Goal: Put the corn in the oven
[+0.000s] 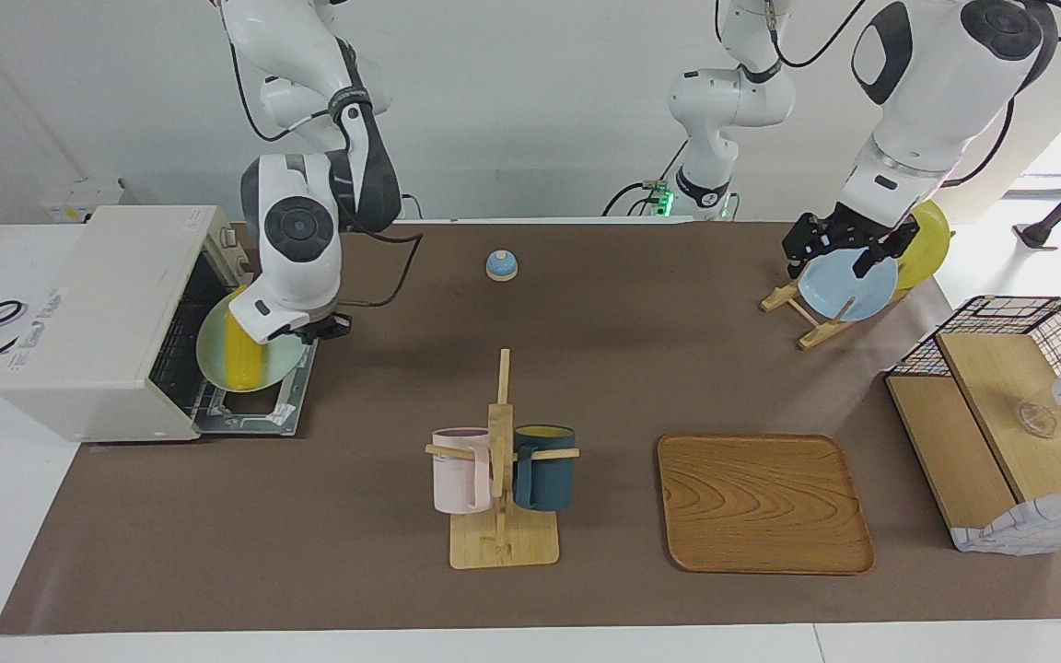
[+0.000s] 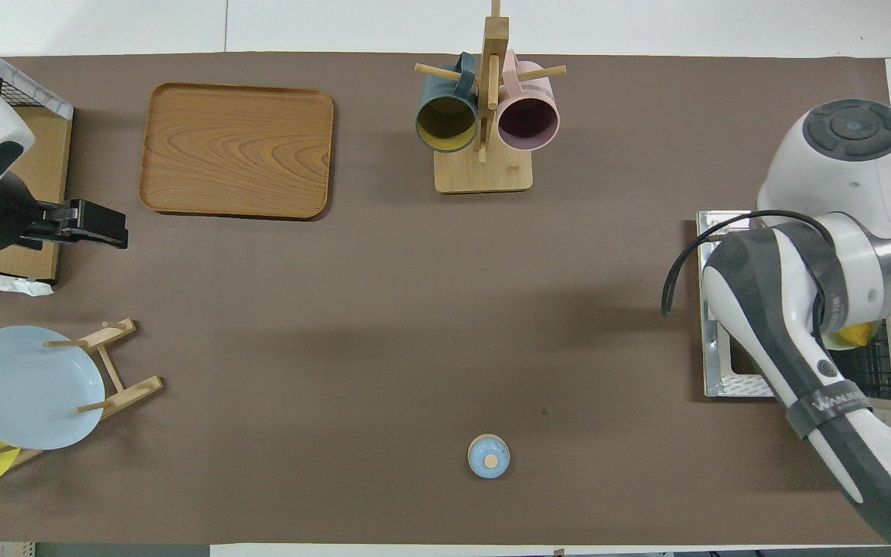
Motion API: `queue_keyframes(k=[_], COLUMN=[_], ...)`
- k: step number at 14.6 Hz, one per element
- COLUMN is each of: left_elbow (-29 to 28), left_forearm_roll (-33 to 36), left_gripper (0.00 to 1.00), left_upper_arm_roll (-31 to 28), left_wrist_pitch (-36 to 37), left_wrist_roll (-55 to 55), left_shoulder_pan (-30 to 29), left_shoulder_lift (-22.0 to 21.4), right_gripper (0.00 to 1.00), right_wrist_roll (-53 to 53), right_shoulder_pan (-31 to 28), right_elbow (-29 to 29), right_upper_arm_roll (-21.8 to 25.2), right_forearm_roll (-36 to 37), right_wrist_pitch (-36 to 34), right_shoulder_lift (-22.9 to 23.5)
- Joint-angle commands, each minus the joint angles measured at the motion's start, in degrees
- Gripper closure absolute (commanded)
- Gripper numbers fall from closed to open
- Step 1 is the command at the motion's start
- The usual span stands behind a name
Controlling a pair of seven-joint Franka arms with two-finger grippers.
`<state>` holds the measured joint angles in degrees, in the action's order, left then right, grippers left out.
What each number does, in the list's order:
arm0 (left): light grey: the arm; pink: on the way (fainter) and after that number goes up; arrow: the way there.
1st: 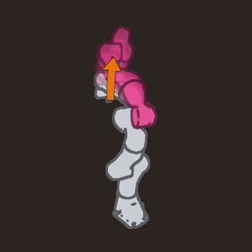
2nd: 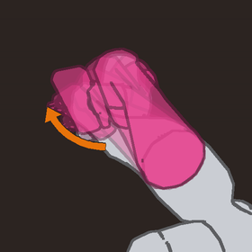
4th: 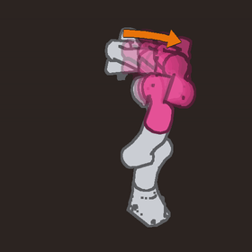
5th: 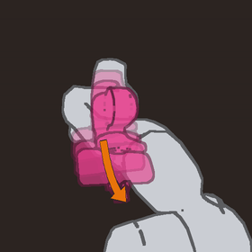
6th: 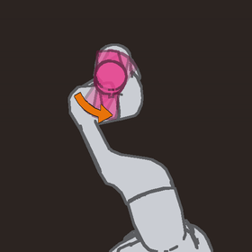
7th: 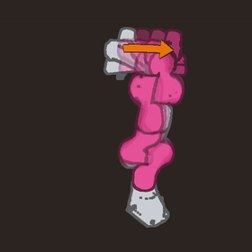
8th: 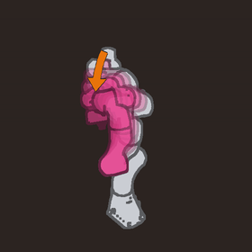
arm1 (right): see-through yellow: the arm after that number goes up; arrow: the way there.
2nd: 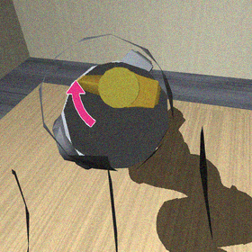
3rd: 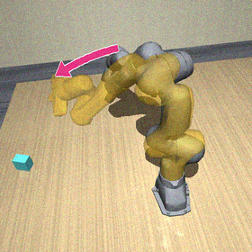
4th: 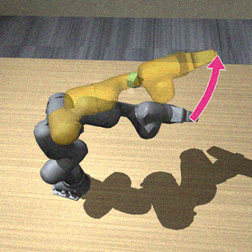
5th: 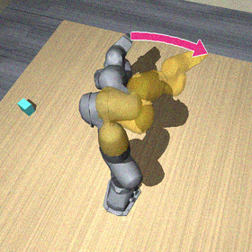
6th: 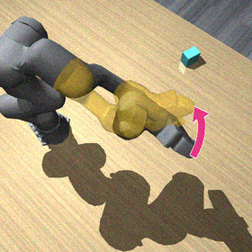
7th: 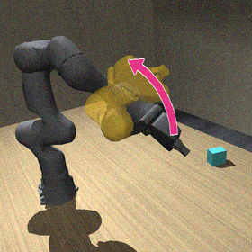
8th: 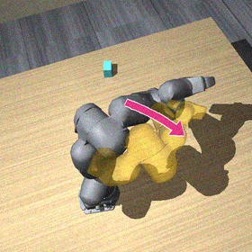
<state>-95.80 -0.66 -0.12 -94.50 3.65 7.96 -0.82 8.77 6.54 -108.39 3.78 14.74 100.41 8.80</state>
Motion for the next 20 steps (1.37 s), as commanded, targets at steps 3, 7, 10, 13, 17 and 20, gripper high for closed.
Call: queue_keyframes(k=[3,7,10,13,17,20], left_elbow=[-1.05,-1.05,-1.05,-1.05,-1.05,-1.05], left_forearm_roll=[0.66,0.66,0.66,0.66,0.66,0.66], left_gripper=[0.0,0.0,0.0,0.0,0.0,0.0], left_upper_arm_roll=[-0.06,-0.06,0.03,-0.06,-0.06,-0.06], left_wrist_pitch=[-0.07,-0.07,-0.07,-0.07,-0.07,-0.07], left_wrist_roll=[0.04,0.04,0.04,0.04,0.04,0.04], left_shoulder_pan=[-0.14,-0.14,-0.14,-0.14,-0.14,-0.14], left_shoulder_lift=[-1.11,-1.11,-1.2,-1.2,-1.11,-1.2], right_gripper=[1.0,1.0,1.0,0.85,0.78,0.8], right_wrist_roll=[-4.96,-11.58,-11.41,-11.32,-11.32,-11.32], right_shoulder_pan=[-3.98,-7.77,-7.77,-8.12,-7.33,-6.98], right_elbow=[-9.64,-10.53,-10.62,-10.62,-9.13,-5.1], right_upper_arm_roll=[-0.61,-0.61,-0.61,-0.61,-0.79,-1.23], right_forearm_roll=[0.99,0.99,0.81,0.29,0.2,0.11], right_wrist_pitch=[8.81,11.03,10.94,10.94,9.98,6.74], right_shoulder_lift=[-3.78,-3.79,-3.79,-3.79,-3.44,-2.3])
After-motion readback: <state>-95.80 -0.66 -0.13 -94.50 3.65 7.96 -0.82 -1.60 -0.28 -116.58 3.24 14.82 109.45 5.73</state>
